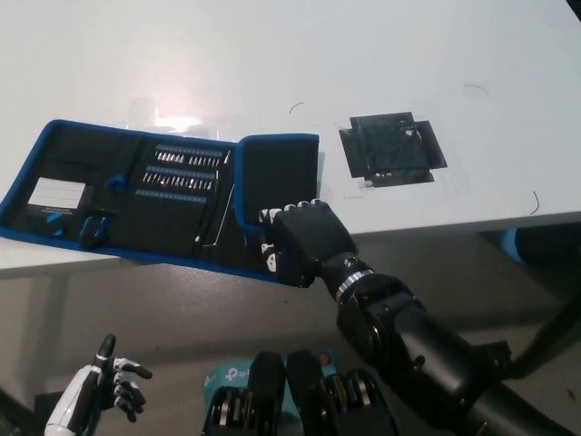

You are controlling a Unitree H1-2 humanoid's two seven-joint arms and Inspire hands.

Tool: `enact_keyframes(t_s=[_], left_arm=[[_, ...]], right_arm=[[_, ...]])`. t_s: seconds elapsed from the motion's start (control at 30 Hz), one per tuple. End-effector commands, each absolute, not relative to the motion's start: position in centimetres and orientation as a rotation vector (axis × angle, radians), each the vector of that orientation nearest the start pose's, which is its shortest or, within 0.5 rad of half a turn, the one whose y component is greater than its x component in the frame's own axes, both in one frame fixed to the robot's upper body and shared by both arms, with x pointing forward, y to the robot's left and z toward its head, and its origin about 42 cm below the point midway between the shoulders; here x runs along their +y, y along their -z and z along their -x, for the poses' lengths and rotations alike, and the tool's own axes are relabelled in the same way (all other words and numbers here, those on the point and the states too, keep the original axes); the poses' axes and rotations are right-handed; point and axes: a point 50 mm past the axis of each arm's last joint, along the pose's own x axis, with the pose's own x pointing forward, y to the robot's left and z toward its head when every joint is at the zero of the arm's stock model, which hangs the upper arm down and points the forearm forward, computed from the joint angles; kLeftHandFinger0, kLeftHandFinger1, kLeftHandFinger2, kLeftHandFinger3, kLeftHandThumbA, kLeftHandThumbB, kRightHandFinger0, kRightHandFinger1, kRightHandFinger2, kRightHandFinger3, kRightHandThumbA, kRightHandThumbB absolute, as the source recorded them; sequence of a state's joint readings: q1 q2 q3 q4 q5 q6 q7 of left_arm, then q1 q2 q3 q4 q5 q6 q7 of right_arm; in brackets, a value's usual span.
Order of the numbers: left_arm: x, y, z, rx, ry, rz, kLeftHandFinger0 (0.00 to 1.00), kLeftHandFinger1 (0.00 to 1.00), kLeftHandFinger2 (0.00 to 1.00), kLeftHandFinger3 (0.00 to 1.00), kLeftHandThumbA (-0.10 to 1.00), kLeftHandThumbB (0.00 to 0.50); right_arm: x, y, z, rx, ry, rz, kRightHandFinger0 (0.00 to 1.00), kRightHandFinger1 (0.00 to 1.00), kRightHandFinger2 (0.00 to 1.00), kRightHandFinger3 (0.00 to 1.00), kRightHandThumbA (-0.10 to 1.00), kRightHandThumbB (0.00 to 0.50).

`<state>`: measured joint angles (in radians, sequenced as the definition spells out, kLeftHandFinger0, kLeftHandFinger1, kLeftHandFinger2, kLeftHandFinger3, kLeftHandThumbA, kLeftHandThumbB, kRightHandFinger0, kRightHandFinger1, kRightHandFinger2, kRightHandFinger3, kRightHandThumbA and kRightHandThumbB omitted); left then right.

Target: The robot uses its right hand to lift an edge of the toolkit kept in middle of the desk and make one fold in it

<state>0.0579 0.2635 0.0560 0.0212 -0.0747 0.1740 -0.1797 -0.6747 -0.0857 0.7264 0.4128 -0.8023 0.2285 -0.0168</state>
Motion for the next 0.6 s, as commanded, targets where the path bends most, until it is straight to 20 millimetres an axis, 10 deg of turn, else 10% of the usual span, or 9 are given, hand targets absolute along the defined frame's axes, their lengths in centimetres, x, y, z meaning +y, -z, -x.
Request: enact_keyframes(t_s=[0.0,0.57], left_arm=[[31.8,-8.5,-26.2,0.228,0.098,-0.183,0.29,0.28,0.26,0.42,1.00,0.500],[31.9,-8.2,-25.7,0.241,0.093,-0.193,0.26,0.27,0.28,0.38,1.00,0.500]], right_arm=[[-3.8,-16.7,-41.6,-0.226,-0.562,1.311,1.00,1.00,1.00,1.00,0.60,0.500],[-4.6,-22.8,-40.0,-0.316,-0.552,1.161,1.00,1.00,1.00,1.00,0.74,0.500]])
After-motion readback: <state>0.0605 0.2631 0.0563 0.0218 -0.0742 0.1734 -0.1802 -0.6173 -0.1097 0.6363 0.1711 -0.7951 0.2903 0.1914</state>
